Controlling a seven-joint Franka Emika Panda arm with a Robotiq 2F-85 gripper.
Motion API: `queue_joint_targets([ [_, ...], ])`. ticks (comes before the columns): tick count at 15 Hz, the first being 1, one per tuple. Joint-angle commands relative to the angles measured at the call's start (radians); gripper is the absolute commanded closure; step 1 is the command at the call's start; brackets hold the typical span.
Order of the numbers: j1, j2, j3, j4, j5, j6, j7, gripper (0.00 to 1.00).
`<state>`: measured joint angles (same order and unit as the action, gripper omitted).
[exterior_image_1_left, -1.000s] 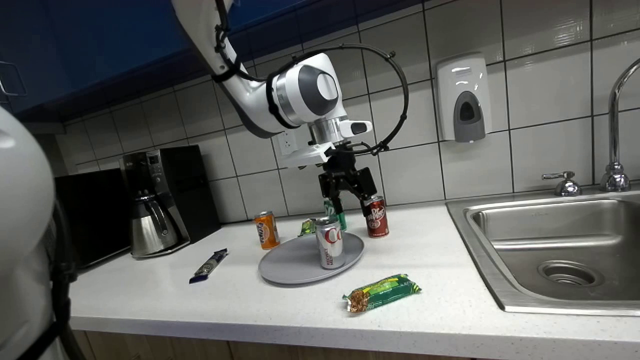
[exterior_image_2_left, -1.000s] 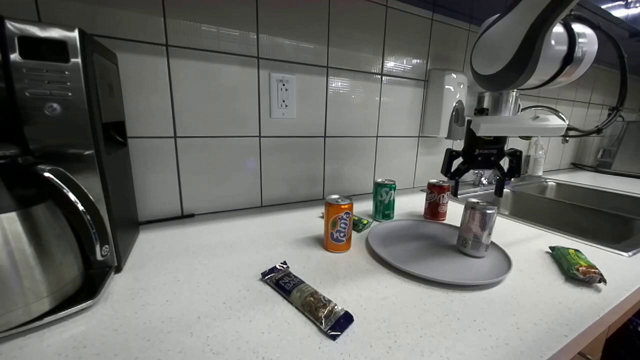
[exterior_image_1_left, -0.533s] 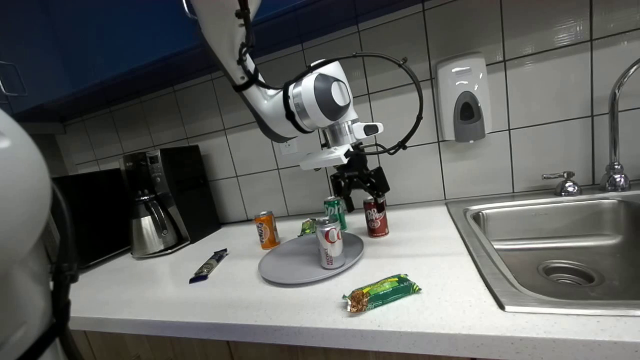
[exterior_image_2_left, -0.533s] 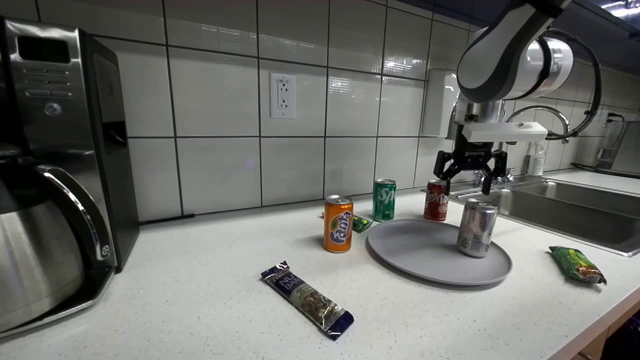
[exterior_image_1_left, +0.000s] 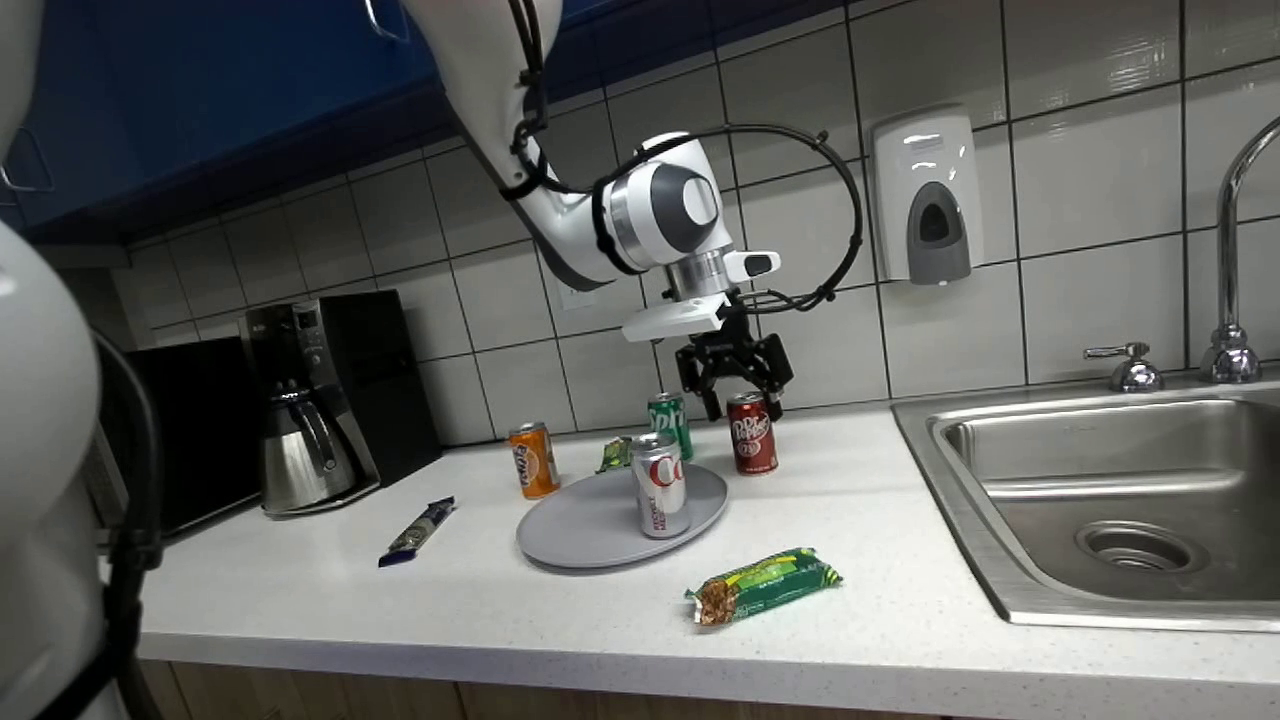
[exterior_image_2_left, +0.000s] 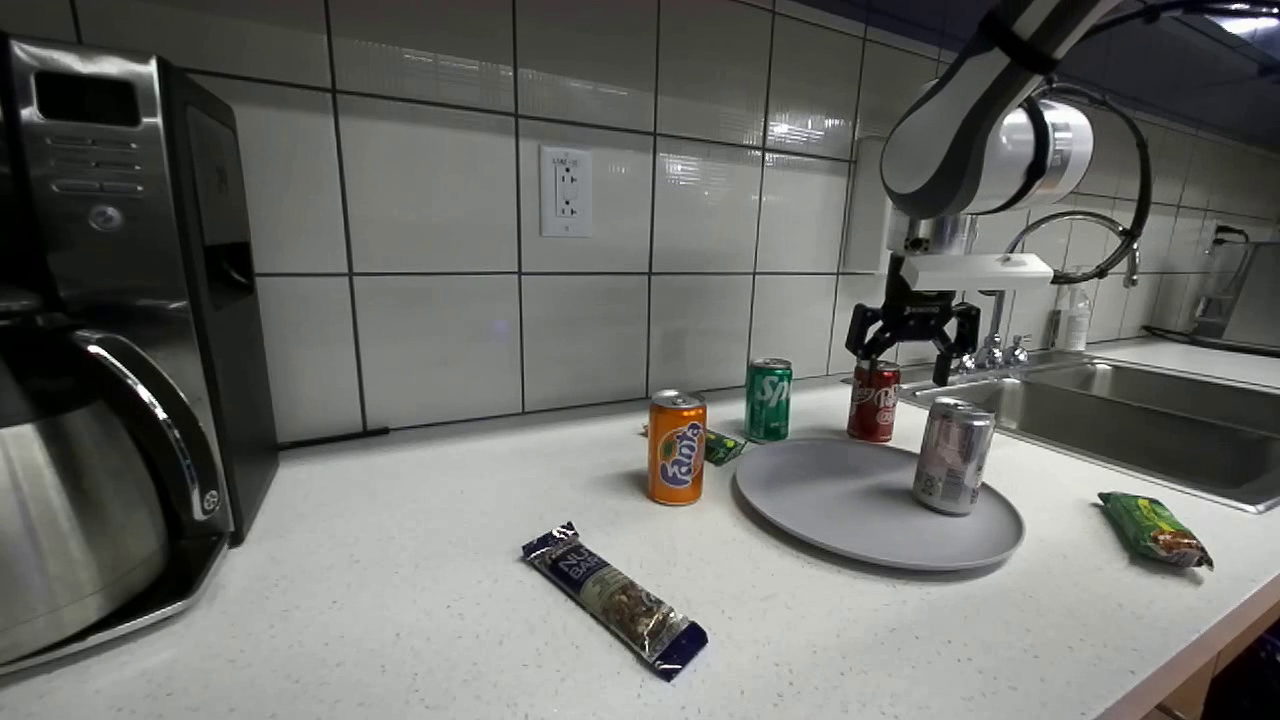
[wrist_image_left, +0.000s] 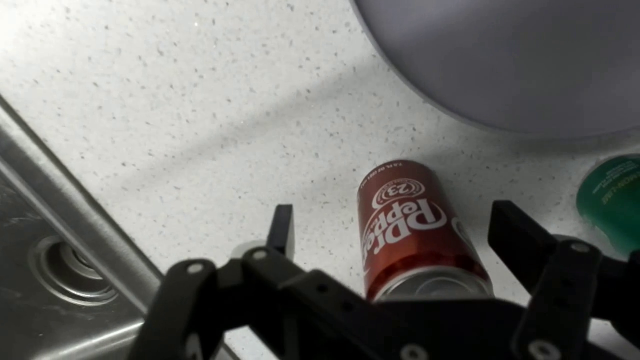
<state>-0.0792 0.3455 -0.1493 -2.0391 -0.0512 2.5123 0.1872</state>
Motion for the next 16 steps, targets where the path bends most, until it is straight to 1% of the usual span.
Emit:
queue_joint_targets([
  [1, -0.032, 0.046, 0.038, 0.077, 0.072, -0.04, -0.09, 0.0],
  [4, -0.034, 0.074, 0.039, 0.114, 0.099, -0.049, -0.113, 0.0],
  [14, -0.041, 0.14, 0.041, 0.202, 0.099, -0.076, -0.132, 0.0],
  [15, -0.042, 0.145, 0.041, 0.207, 0.1, -0.078, -0.132, 0.25],
  [16, -0.042, 0.15, 0.042, 0.214, 0.098, -0.081, -0.132, 0.28],
])
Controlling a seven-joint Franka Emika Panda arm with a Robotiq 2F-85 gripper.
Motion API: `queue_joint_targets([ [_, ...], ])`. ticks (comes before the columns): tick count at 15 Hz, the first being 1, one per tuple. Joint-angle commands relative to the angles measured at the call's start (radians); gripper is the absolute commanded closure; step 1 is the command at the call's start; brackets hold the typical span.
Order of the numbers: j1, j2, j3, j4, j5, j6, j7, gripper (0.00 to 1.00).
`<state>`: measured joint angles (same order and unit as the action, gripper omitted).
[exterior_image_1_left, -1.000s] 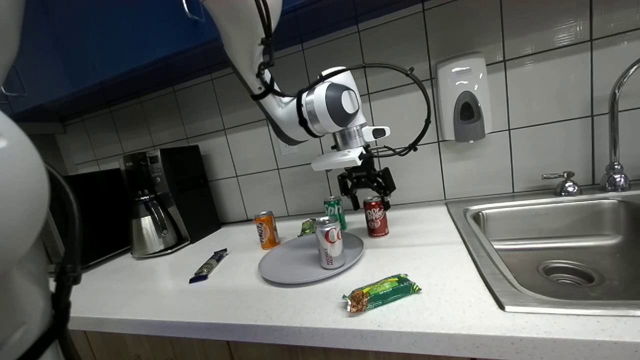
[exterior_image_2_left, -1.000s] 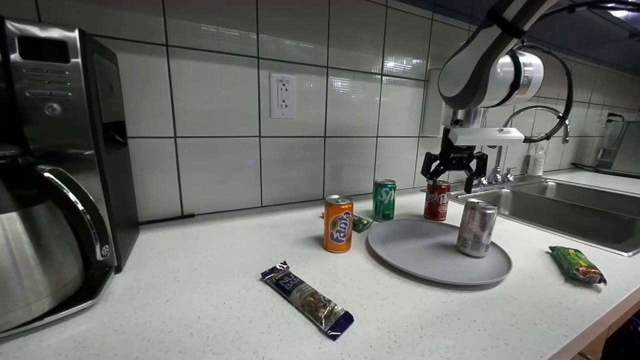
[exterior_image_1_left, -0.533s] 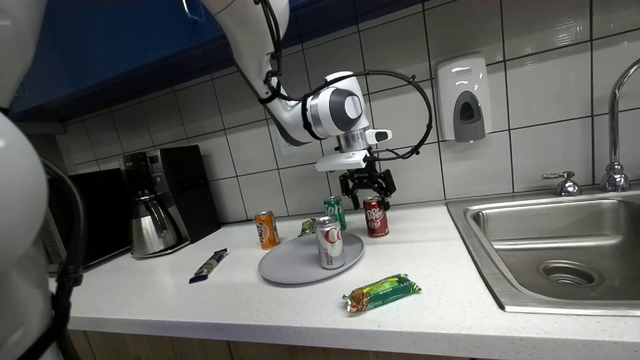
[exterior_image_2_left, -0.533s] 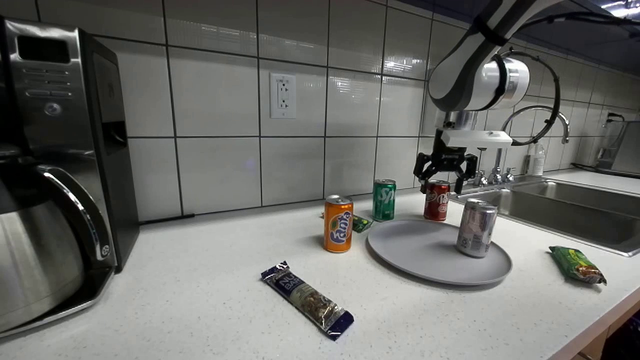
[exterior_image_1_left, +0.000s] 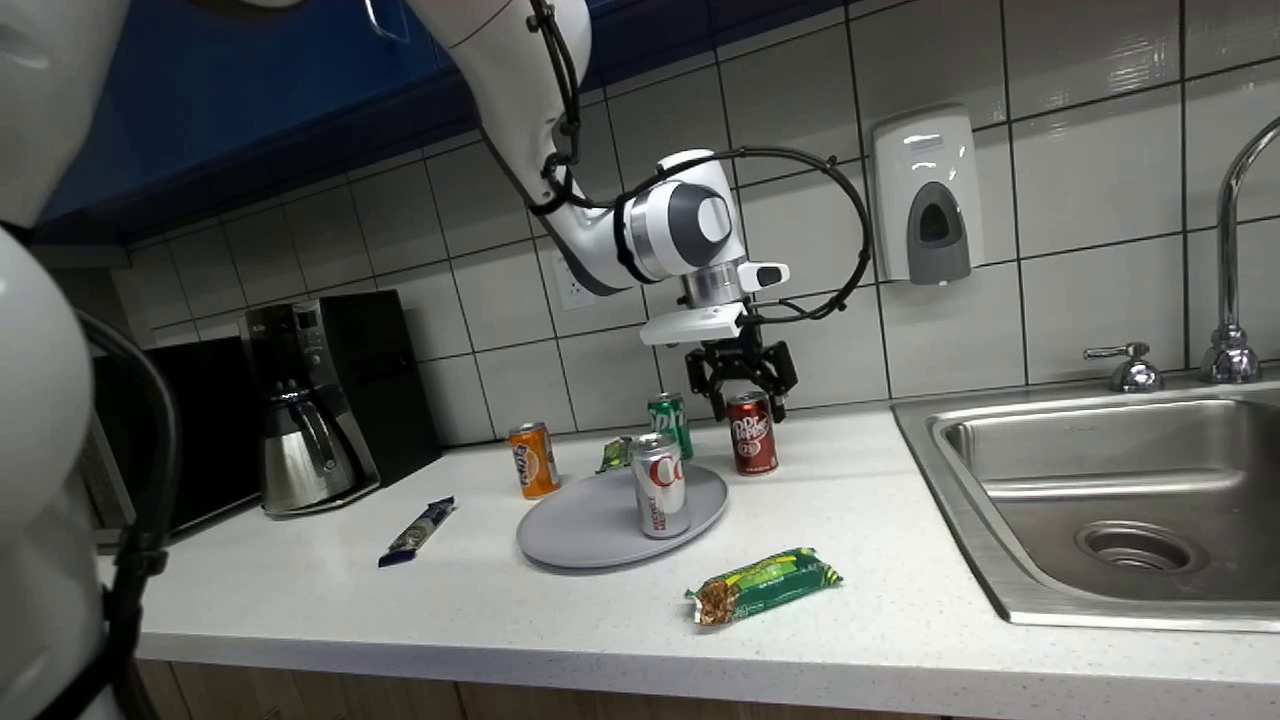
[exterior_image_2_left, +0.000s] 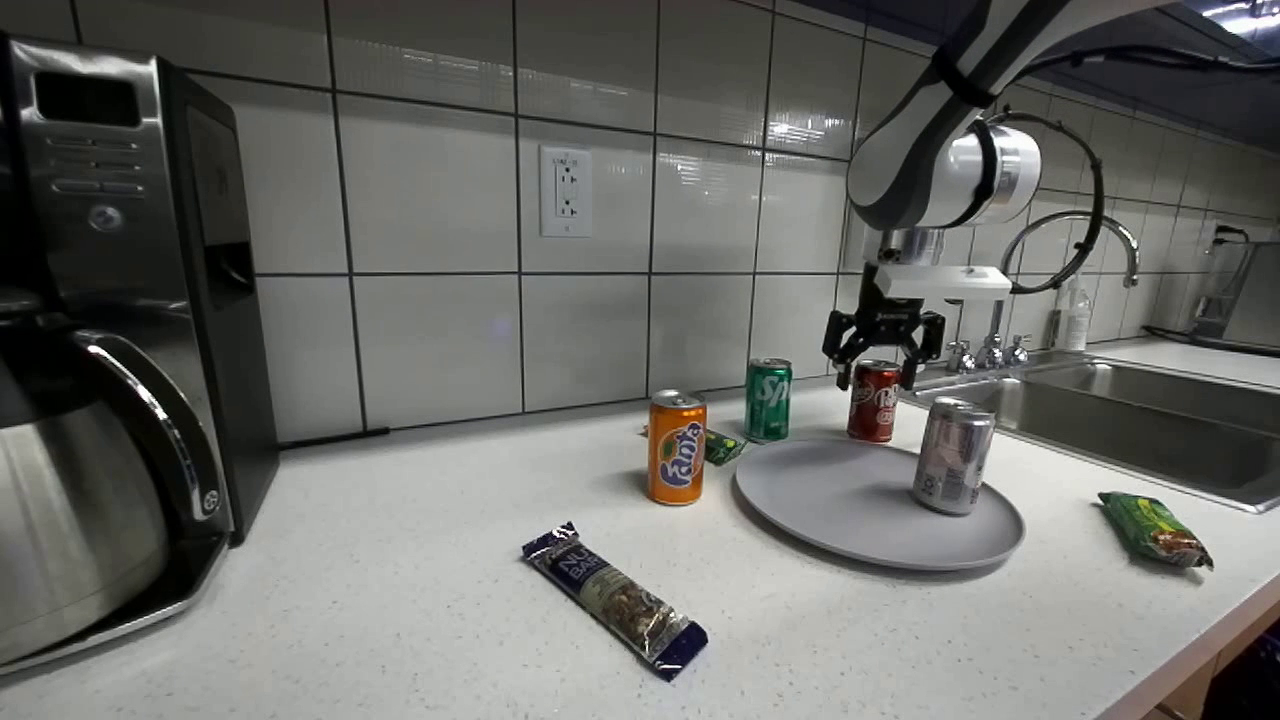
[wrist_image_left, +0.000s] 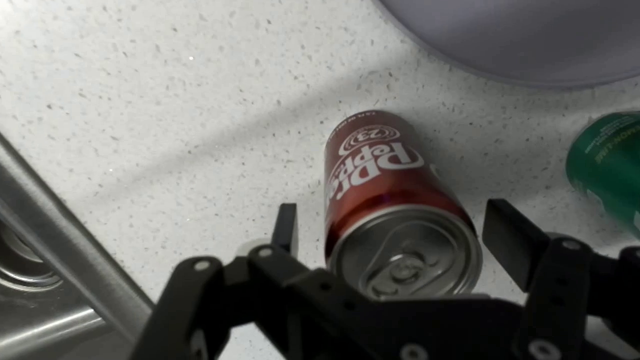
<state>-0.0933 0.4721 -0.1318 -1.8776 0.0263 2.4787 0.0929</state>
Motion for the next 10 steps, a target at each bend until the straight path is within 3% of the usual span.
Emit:
queue_joint_targets([
  [1, -0.028, 0.027, 0.025, 0.057, 0.021, -0.05, -0.038, 0.36],
  [4, -0.028, 0.034, 0.024, 0.068, 0.019, -0.058, -0.035, 0.6],
  [10, -0.02, 0.005, 0.019, 0.04, 0.011, -0.041, -0.025, 0.62],
])
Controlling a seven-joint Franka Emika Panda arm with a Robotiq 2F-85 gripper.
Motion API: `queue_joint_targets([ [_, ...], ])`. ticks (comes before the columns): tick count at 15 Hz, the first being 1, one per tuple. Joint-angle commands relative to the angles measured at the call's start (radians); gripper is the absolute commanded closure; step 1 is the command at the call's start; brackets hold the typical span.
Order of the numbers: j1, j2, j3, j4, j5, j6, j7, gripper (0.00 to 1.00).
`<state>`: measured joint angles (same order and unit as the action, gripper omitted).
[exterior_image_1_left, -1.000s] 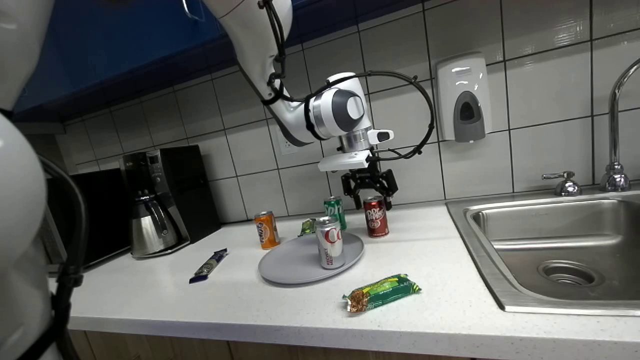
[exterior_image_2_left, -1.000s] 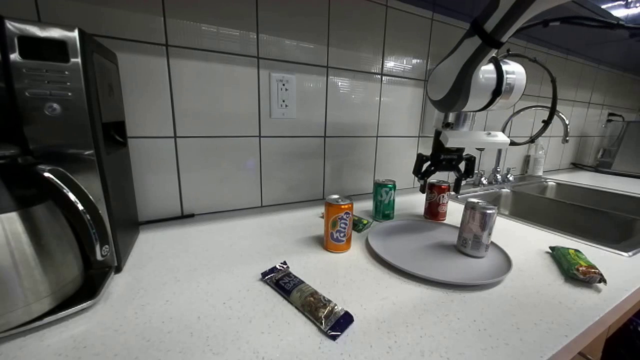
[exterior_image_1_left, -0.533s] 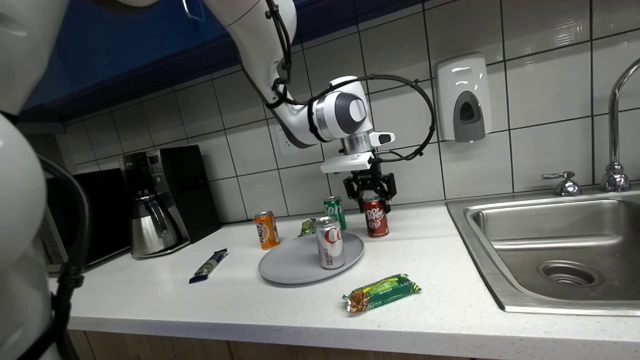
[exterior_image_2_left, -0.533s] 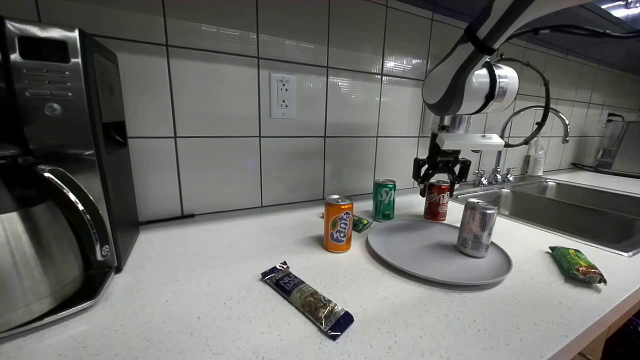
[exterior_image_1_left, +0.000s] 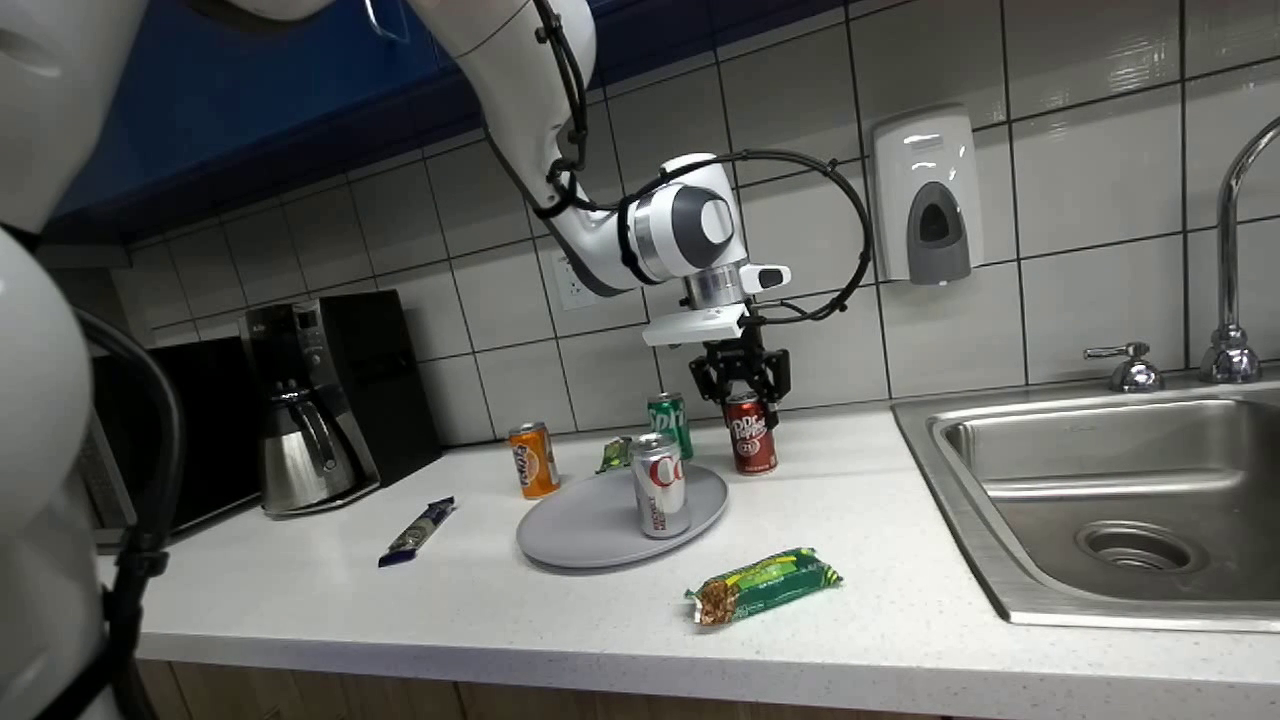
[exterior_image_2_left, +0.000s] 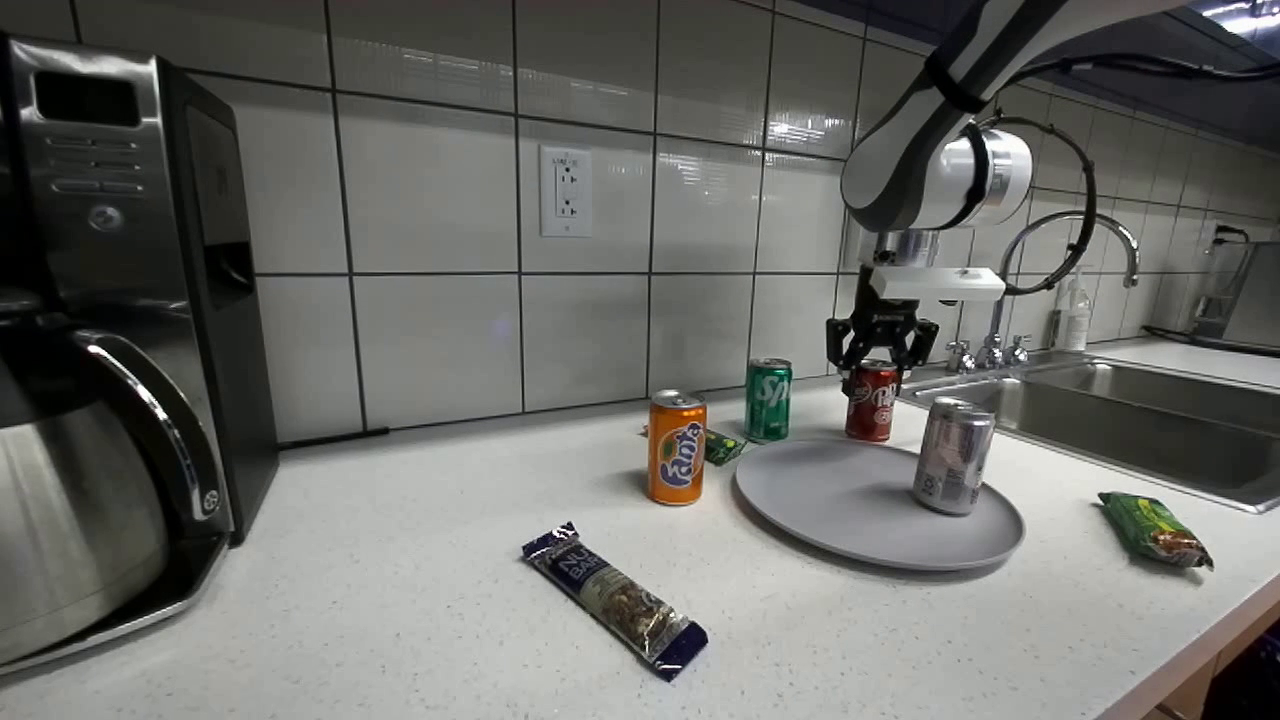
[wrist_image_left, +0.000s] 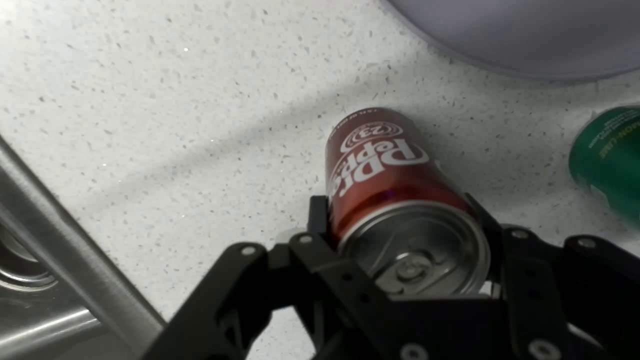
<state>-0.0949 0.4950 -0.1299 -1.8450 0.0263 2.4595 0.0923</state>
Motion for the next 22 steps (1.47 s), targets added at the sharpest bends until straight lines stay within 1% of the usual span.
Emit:
queue_joint_targets([
  [1, -0.016, -0.024, 0.016, 0.0, 0.01, -0.018, -0.022, 0.62],
  [10, 0.021, -0.106, 0.013, -0.1, -0.011, 0.02, 0.005, 0.62],
  [22, 0.088, -0.269, 0.016, -0.3, -0.05, 0.108, 0.034, 0.62],
])
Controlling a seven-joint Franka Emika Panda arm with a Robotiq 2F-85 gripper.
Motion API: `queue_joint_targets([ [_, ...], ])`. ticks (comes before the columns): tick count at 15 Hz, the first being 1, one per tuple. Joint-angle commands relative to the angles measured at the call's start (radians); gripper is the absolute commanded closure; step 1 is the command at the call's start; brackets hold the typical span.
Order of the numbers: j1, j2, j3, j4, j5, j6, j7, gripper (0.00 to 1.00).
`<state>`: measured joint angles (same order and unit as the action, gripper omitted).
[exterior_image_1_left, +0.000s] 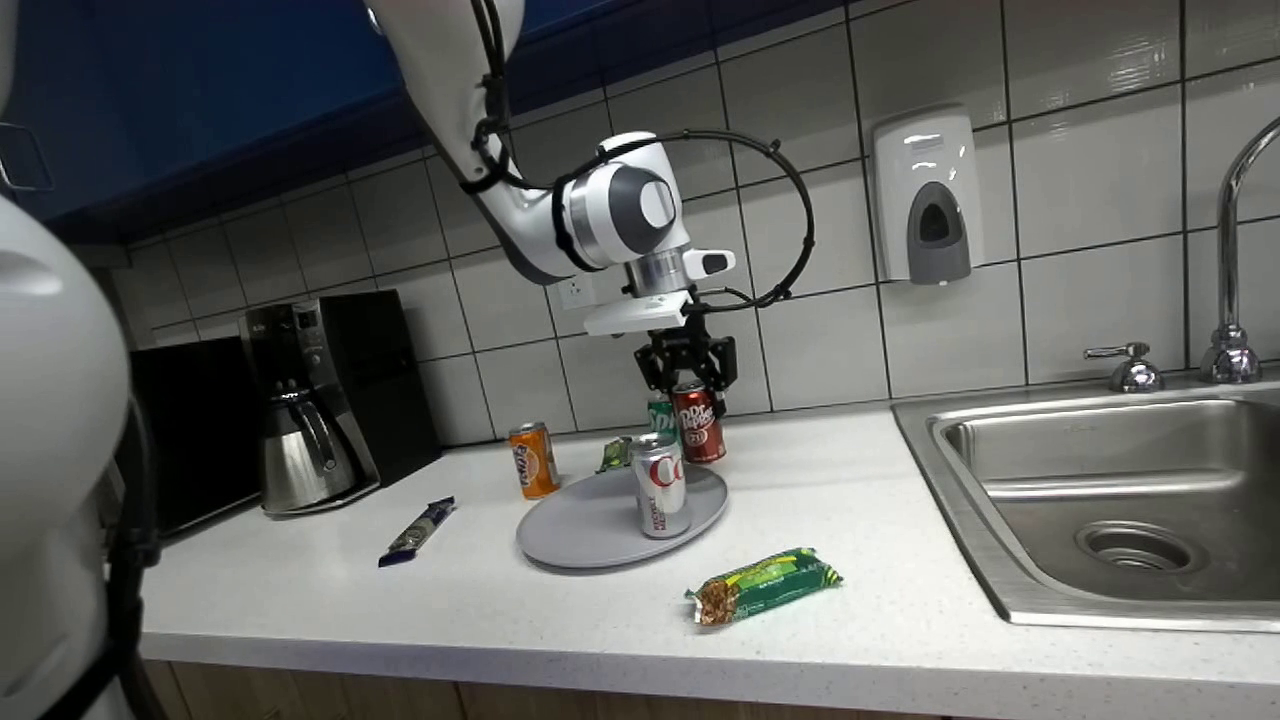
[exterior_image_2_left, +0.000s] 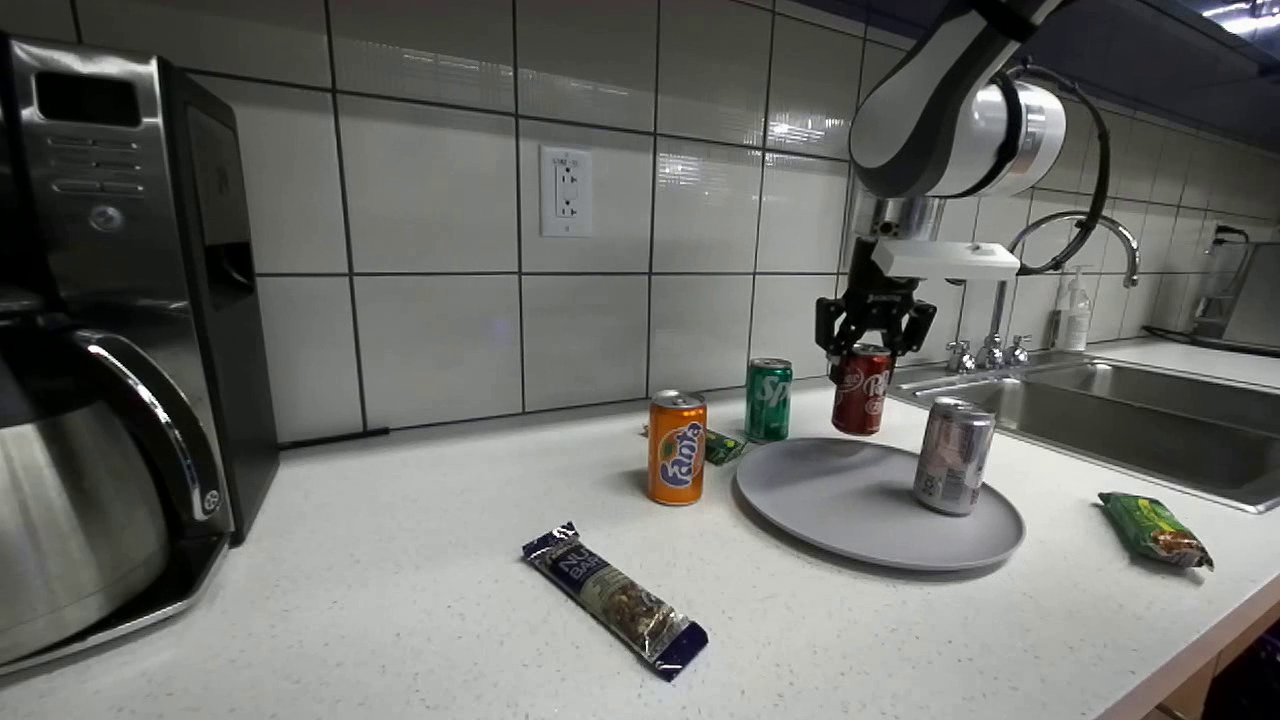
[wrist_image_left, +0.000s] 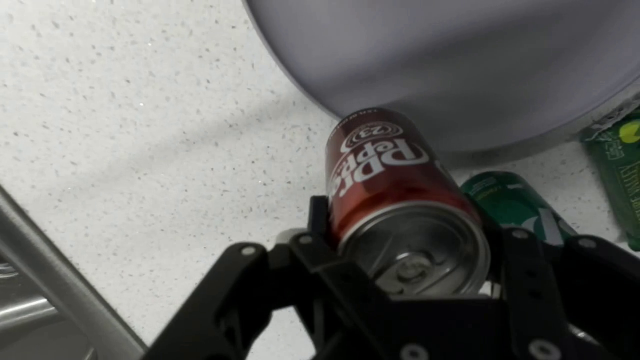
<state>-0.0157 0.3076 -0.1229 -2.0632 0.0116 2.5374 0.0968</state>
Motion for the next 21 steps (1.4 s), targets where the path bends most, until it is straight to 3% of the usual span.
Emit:
queue_joint_targets([
  [1, 0.013, -0.092, 0.012, -0.097, -0.04, 0.036, 0.031, 0.62],
  [21, 0.047, -0.194, 0.1, -0.267, -0.043, 0.043, -0.004, 0.62],
])
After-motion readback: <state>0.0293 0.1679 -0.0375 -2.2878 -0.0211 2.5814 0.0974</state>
